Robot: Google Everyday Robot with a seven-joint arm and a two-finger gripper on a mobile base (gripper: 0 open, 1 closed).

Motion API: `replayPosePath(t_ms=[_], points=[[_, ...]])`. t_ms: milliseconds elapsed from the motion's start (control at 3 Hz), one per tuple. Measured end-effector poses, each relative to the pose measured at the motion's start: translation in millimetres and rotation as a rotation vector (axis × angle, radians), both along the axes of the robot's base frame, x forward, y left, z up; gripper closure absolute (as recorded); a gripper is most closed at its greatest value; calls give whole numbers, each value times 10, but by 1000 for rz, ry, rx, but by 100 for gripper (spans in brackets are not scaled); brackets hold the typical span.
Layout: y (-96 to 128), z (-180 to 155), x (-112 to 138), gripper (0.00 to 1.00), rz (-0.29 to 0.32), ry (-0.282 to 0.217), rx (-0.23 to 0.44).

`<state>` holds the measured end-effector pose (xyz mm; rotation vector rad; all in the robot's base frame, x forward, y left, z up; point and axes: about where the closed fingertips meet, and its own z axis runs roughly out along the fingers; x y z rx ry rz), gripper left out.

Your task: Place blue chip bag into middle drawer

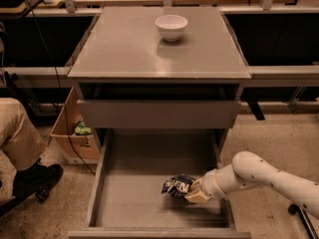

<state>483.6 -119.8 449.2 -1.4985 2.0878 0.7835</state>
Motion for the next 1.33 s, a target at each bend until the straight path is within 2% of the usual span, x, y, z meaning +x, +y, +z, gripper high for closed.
replayPosePath(t_ms=[667,1000,1333], points=[[3,-116,-84,31,-11,19,6],[103,-68,-95,2,-7,42,25],[166,22,-62,0,-5,47,34]])
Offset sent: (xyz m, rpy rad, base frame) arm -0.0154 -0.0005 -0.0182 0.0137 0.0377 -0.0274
